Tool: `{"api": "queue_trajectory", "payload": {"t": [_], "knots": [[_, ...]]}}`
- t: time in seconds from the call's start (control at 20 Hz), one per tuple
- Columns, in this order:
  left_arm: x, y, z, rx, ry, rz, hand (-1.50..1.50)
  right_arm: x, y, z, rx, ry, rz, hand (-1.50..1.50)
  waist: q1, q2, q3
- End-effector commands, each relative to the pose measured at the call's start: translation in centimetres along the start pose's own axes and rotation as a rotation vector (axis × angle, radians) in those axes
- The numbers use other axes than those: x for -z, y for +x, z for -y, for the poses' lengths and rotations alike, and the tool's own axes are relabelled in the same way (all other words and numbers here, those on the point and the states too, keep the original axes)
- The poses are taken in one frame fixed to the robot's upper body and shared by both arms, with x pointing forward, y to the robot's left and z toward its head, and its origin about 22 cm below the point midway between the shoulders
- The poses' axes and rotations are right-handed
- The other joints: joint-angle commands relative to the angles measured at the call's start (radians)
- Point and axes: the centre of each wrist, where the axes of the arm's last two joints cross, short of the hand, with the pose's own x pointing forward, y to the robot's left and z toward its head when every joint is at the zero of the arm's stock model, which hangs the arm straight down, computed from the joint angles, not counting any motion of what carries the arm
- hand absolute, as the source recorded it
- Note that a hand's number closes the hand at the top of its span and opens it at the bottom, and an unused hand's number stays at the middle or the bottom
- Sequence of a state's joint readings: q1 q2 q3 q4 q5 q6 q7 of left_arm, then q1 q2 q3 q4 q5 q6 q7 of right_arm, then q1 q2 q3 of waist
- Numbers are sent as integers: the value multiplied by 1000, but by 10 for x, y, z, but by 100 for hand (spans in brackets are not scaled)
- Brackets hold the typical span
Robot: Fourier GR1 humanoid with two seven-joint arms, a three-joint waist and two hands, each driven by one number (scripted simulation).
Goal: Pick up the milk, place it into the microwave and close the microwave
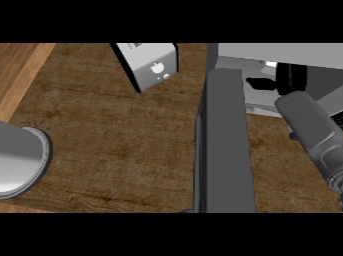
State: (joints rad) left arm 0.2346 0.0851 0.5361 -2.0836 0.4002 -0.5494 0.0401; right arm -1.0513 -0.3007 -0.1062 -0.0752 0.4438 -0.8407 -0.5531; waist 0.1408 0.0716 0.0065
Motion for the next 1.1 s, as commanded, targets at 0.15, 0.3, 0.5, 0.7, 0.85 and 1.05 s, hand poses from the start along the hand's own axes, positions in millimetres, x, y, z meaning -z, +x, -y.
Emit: {"api": "queue_trajectory", "payload": {"t": [0.15,0.3,0.5,0.7,0.85,1.05], "knots": [[7,-8,8,-2,-78,-17,-150,8,21,-5,119,54,80,-150,-2,-4,1],[9,-12,6,-15,-116,-27,-150,4,21,-9,163,82,93,-150,-4,-5,0],[12,-16,20,-54,-169,-23,-150,5,28,-11,300,137,76,-150,-18,-14,1],[11,-23,22,-76,-225,-44,-150,-13,28,-25,430,147,44,-150,-37,-25,-1],[25,-27,27,-84,-243,-20,-150,-5,30,-21,544,164,39,-150,-52,-26,-1],[19,-24,40,-105,-258,-19,-150,-26,-2,-19,663,190,11,-150,-73,-41,-2]]}}
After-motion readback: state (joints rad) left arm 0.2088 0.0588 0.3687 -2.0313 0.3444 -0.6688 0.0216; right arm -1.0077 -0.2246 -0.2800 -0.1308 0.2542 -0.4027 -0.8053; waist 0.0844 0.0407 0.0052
